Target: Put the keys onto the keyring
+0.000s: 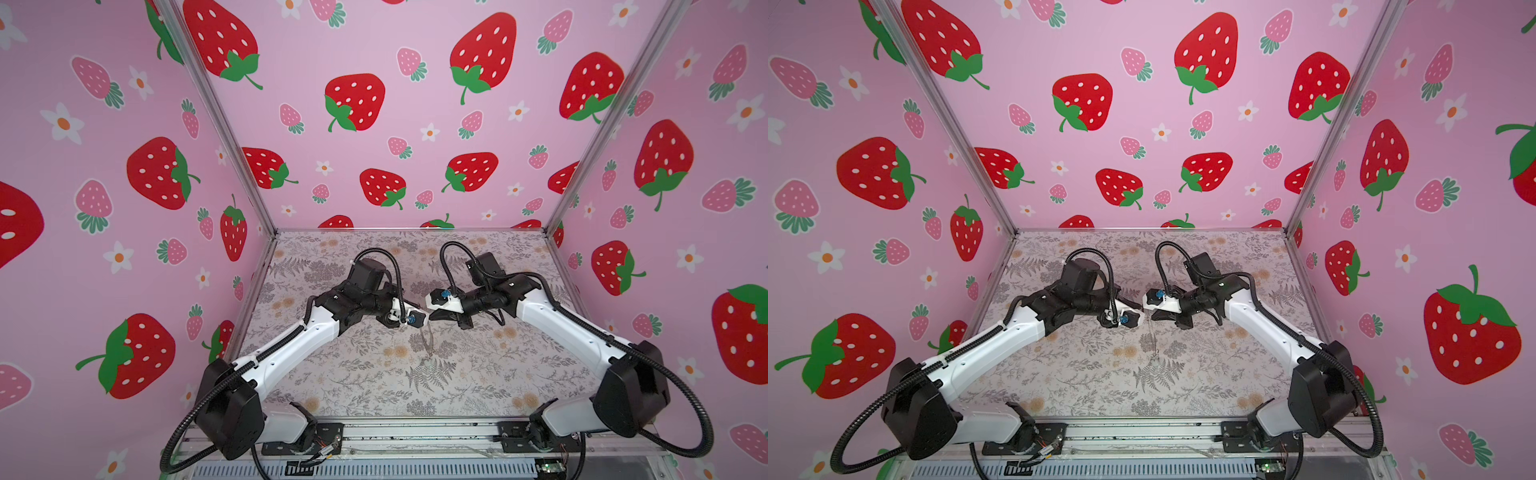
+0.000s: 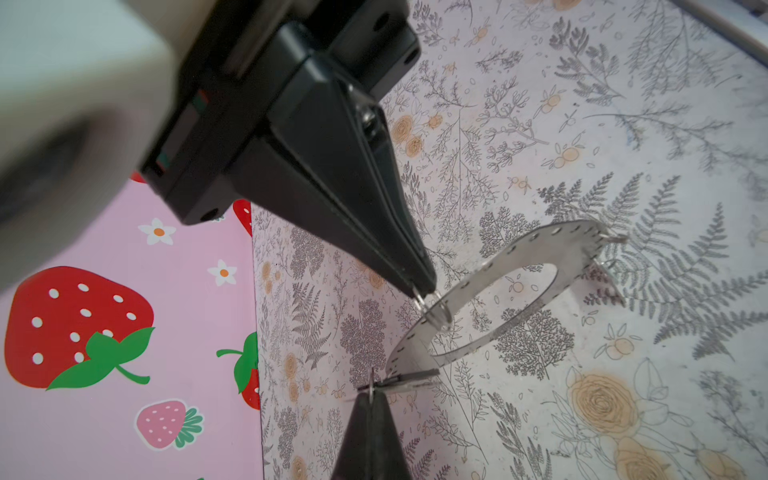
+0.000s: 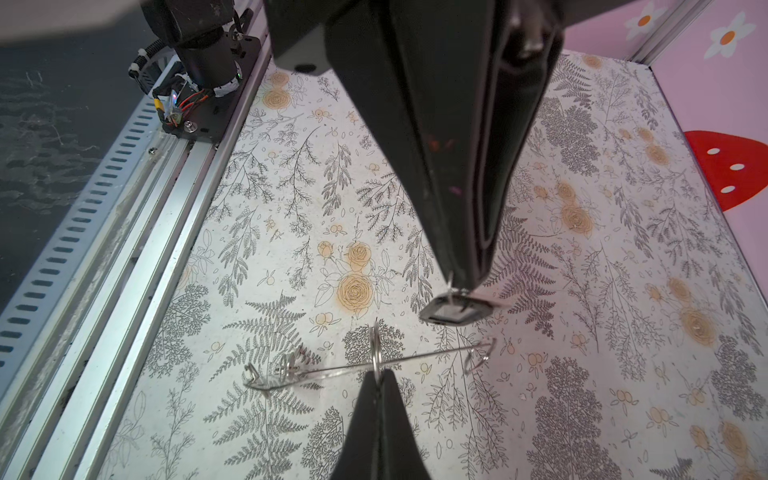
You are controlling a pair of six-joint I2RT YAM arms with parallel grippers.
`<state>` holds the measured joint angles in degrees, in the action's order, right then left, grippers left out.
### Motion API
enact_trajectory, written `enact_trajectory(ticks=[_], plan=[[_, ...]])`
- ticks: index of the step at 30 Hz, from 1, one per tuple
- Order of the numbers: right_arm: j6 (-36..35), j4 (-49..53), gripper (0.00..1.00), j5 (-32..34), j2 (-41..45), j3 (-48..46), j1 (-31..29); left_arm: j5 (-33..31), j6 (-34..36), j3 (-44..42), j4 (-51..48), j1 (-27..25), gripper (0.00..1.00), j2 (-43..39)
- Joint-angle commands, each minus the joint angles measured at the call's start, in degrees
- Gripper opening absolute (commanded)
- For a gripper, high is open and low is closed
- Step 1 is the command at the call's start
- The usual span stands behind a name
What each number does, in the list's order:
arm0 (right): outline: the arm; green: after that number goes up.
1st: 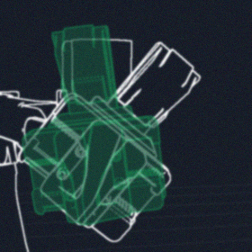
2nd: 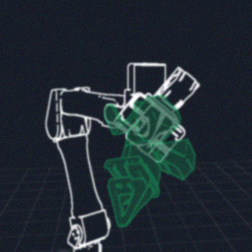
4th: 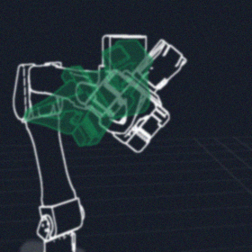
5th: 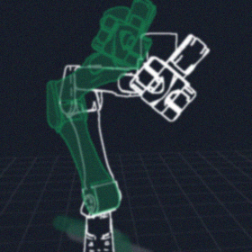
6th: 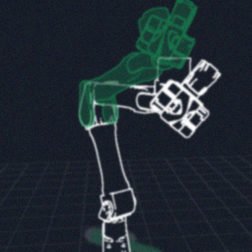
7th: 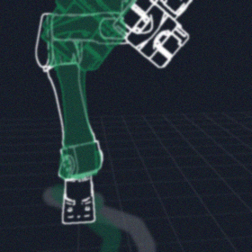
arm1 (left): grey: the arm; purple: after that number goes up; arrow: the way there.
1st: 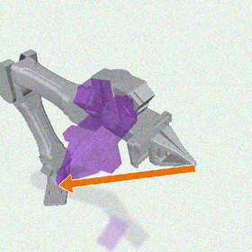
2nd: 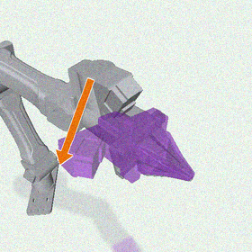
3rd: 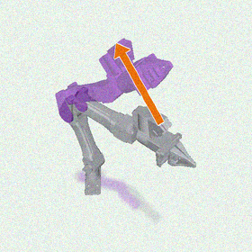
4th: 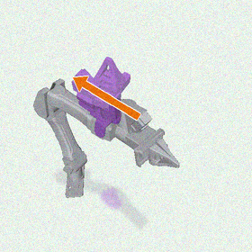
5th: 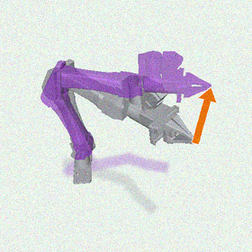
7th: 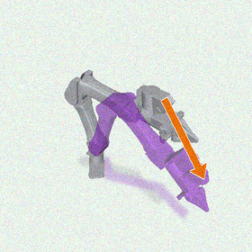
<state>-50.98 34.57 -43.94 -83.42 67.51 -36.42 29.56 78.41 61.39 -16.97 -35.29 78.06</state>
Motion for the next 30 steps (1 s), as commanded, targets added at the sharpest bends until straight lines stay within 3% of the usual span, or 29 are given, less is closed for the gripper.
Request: enact_trajectory(ticks=[1,30], plan=[[-2.3,2.0,0.0,-3.2,-1.0,2.2,-0.2,3.0,1.6,1.9,-1.8,-0.7,0.0,0.1],[-3.8,4.3,0.0,-2.8,-2.8,5.1,-0.7,5.5,3.5,1.6,-3.6,-2.4,0.0,-0.1]])
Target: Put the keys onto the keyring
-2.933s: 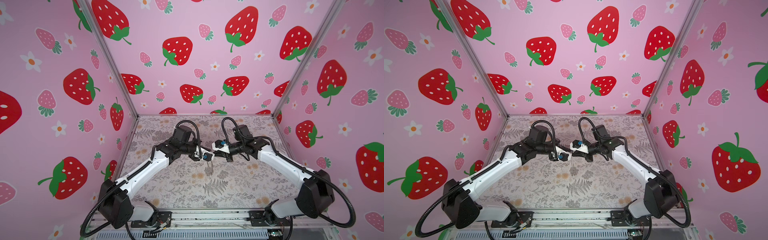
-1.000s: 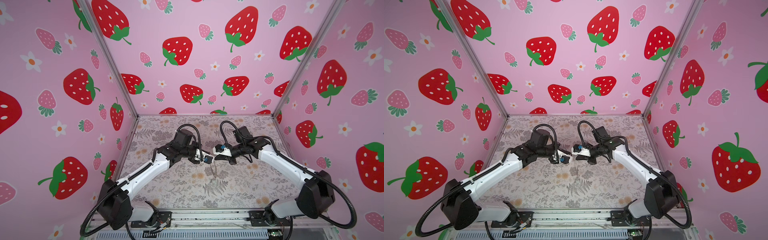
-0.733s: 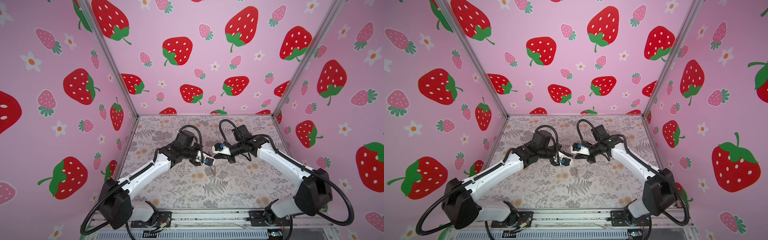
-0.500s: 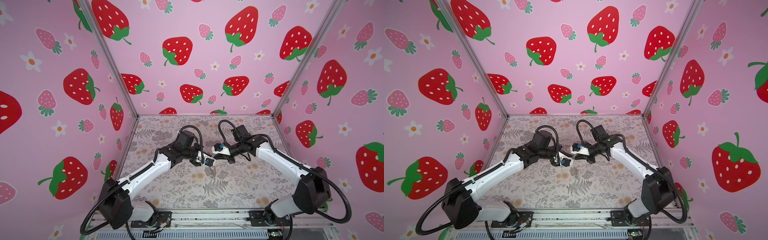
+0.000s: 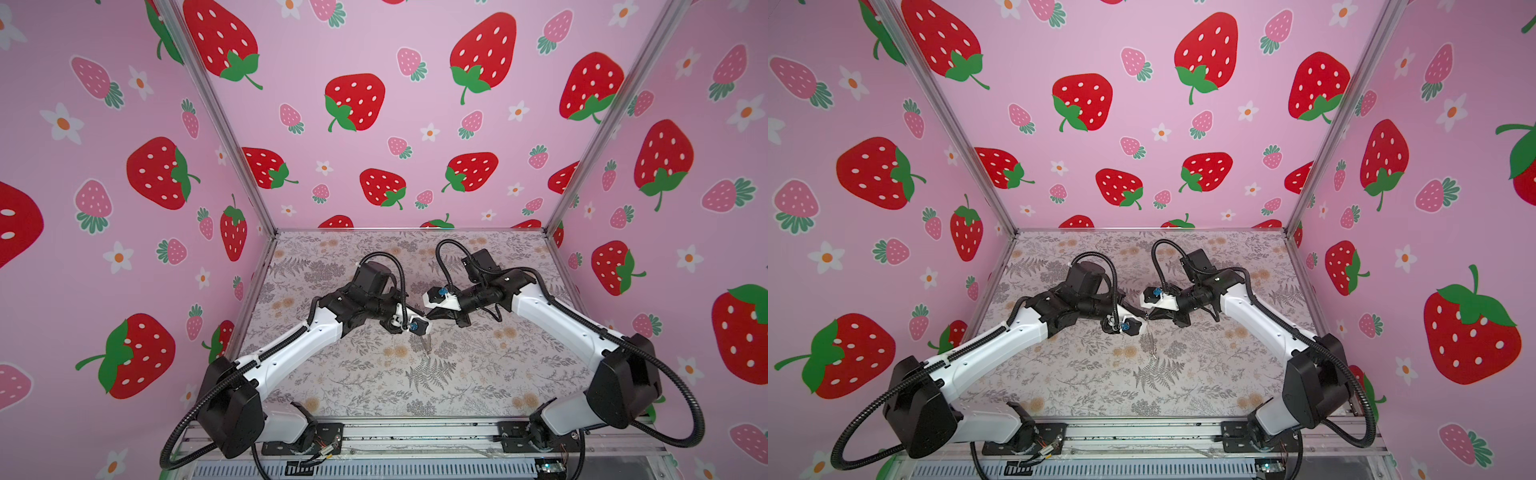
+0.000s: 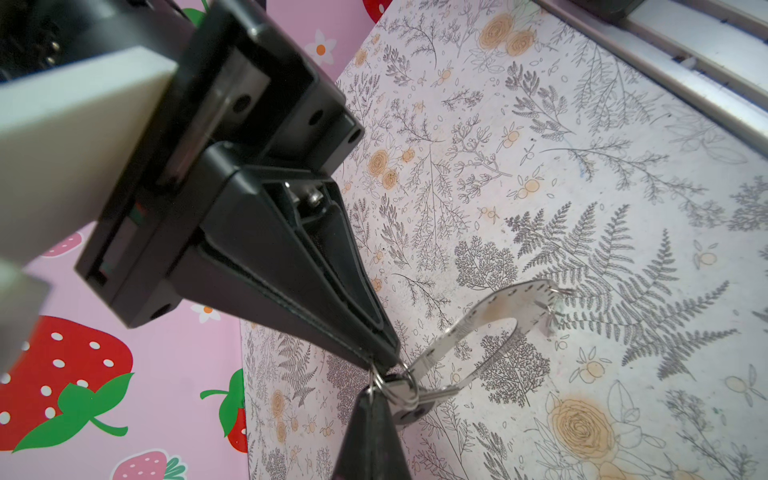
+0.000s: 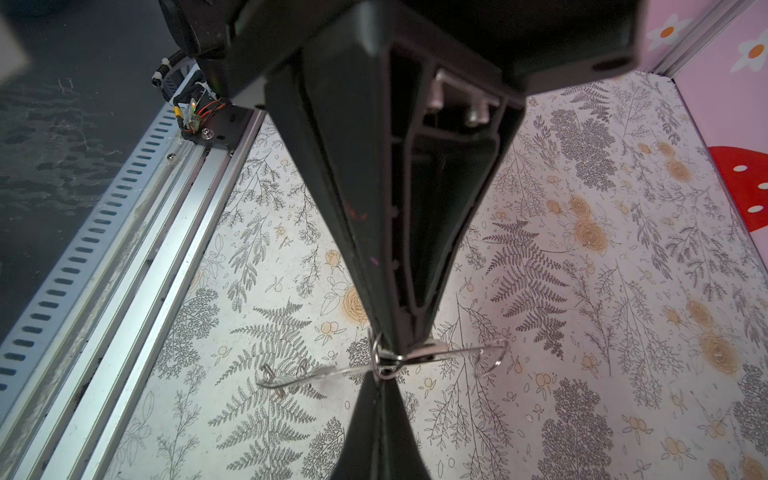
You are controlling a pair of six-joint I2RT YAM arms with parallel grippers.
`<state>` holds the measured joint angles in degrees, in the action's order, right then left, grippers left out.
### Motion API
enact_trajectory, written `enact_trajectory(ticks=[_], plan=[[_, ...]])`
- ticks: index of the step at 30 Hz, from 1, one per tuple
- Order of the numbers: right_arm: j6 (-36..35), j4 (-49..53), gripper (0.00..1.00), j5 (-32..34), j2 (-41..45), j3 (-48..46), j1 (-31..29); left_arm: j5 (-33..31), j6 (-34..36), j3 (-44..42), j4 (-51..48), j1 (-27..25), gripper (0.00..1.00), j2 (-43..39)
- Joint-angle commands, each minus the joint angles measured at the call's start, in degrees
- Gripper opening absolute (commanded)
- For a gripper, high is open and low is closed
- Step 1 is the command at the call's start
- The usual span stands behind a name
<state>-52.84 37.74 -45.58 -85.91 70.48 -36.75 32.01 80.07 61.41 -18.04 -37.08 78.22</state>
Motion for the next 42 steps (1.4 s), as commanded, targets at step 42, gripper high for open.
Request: enact_trajectory(ticks=[42], plan=[[8.9,-17.9,0.0,-3.0,8.0,-6.6,4.2,4.4,0.7,3.2,-5.7,-0.1,0.0,2.2]])
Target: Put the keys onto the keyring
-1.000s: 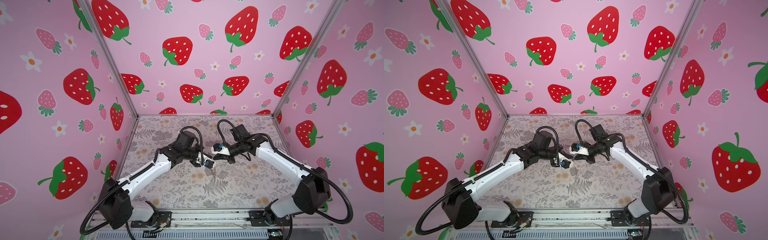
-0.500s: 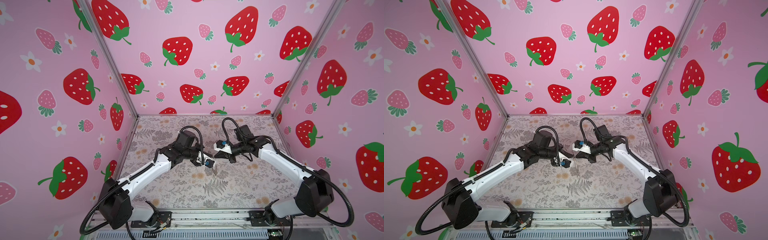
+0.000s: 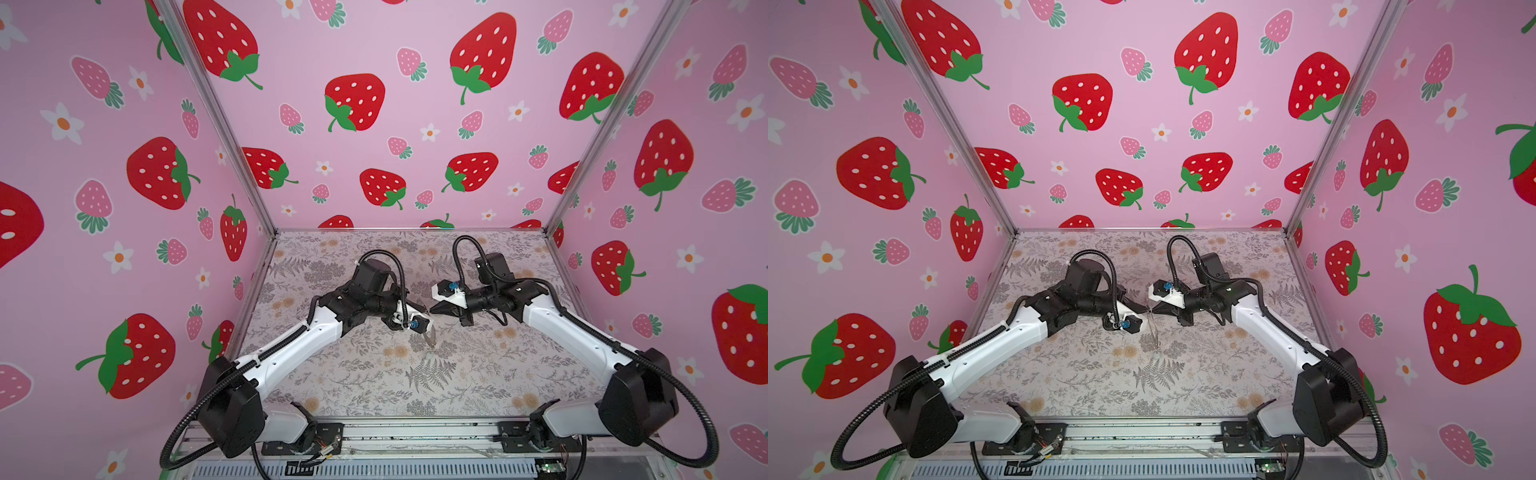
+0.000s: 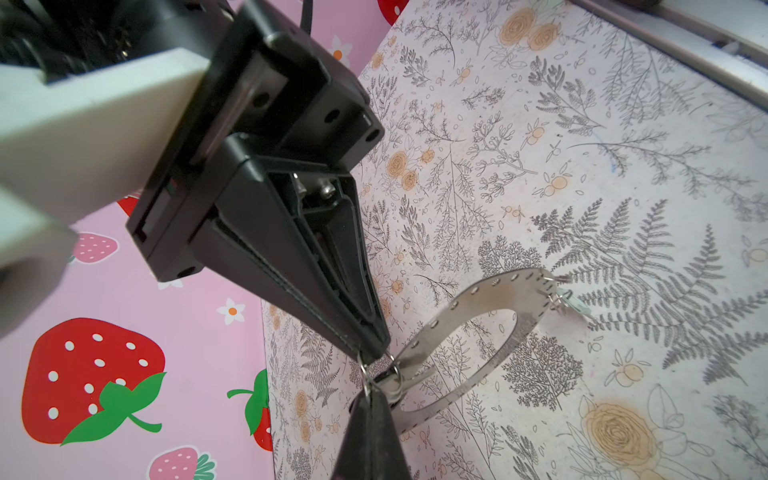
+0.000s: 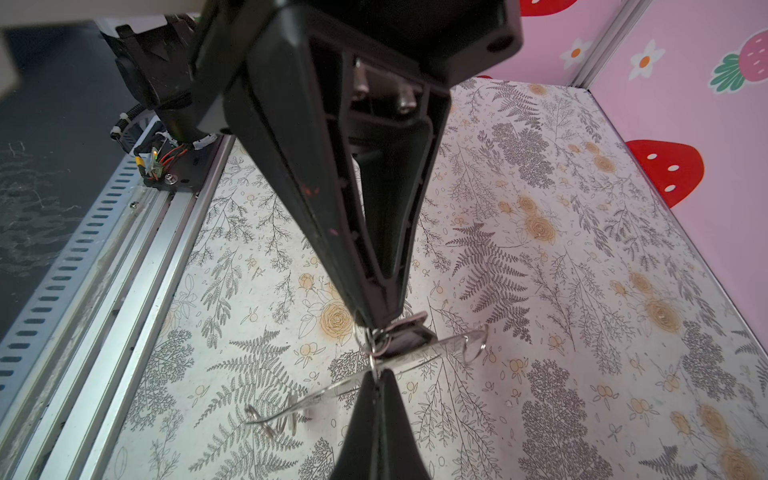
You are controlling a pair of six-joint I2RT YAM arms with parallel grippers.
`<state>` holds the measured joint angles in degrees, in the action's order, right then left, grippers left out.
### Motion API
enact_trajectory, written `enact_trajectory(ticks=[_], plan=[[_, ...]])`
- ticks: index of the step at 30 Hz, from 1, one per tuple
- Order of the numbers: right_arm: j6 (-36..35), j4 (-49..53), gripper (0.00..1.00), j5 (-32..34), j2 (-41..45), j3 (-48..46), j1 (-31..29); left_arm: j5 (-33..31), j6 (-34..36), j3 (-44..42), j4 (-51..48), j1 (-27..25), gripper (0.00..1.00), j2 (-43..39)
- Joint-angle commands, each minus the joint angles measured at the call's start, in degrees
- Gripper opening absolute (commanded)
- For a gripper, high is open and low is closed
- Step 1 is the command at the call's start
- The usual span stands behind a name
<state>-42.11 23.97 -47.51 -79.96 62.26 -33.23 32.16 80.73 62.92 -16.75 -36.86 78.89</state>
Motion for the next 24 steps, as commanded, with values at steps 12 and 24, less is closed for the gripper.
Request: enact_trajectory(ticks=[12,24], plan=[[-5.6,-6.8,0.0,4.8,4.9,0.0,0.7,3.9,0.6,3.7,-10.1,-0.4,0.0,4.0],[-4.2,-7.9,0.0,6.5,4.1,0.0,1.6,3.5,0.6,5.1,-11.5,-0.4,0.0,4.7]])
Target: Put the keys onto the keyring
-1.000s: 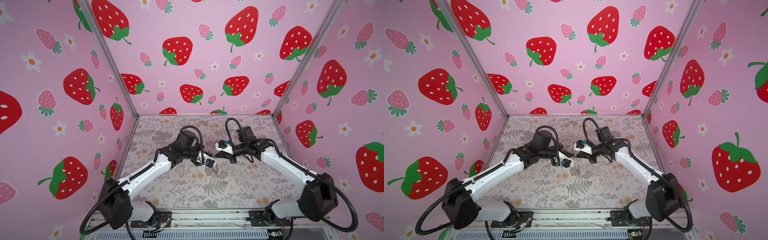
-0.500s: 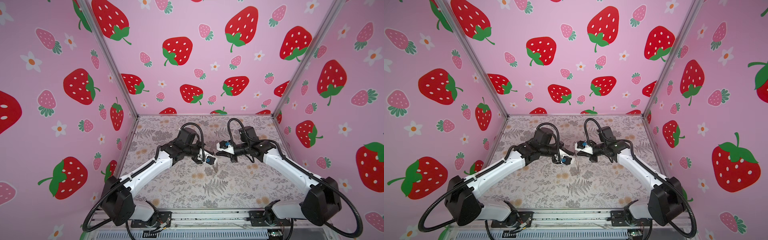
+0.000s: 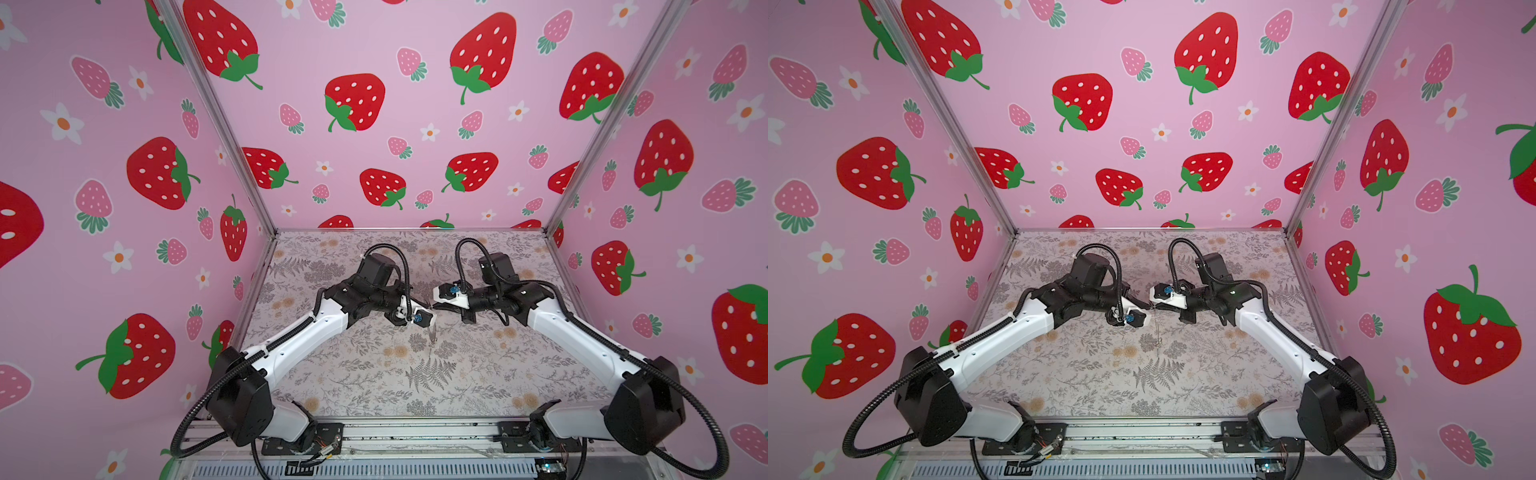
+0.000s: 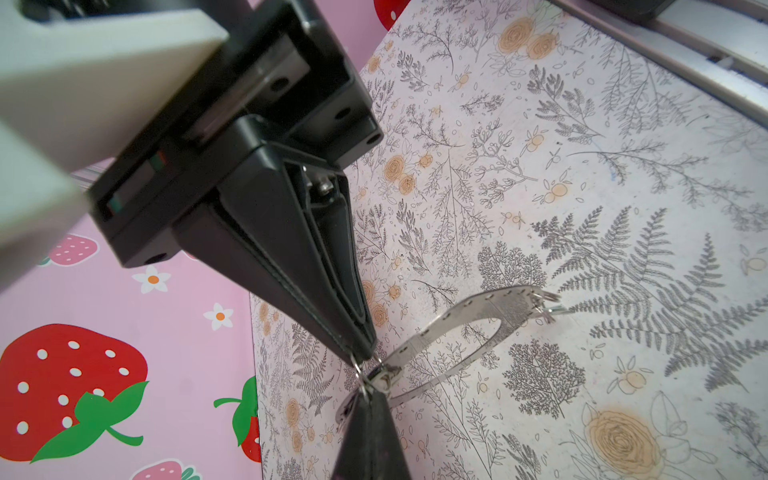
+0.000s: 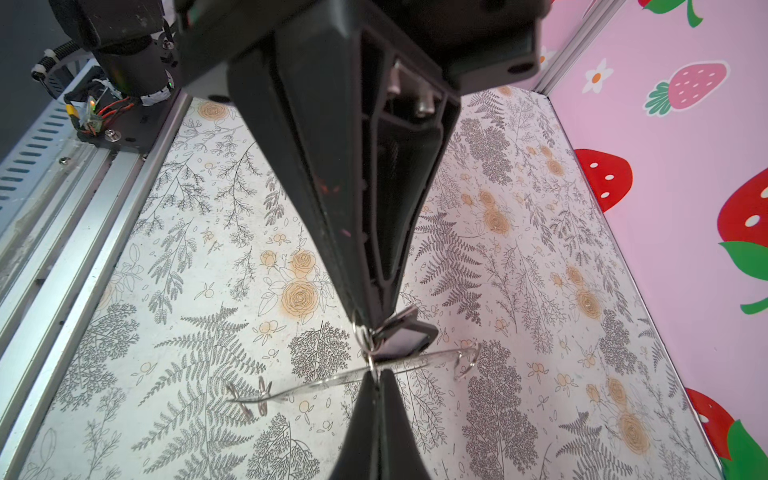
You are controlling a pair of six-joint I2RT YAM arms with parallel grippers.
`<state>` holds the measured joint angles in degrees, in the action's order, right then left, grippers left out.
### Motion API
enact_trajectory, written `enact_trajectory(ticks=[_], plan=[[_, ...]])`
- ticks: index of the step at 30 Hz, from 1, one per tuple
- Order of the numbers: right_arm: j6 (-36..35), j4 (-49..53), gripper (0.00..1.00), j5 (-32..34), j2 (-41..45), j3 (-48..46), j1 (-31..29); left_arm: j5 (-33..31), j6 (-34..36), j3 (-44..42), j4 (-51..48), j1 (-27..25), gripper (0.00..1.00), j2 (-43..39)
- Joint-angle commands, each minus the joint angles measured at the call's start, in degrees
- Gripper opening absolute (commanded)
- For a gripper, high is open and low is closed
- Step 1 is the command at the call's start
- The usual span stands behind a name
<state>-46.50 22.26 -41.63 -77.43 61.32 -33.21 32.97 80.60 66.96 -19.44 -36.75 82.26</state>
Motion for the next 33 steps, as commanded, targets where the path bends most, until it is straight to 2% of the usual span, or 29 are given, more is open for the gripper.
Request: enact_trajectory(ticks=[1,18,33], plan=[[0.2,-6.2,0.0,0.5,1.3,1.0,1.6,3.0,0.6,1.4,-9.1,-0.5,0.0,1.5],[-1.5,-10.5,0.0,2.7,3.7,-0.5,1.6,0.5,0.5,3.6,-11.4,-1.2,0.0,4.8],[5.7,-13.9,0.0,-4.2,2.5,-4.6,4.6,1.5,0.7,0.4,-5.8,-1.4,0.0,0.5]])
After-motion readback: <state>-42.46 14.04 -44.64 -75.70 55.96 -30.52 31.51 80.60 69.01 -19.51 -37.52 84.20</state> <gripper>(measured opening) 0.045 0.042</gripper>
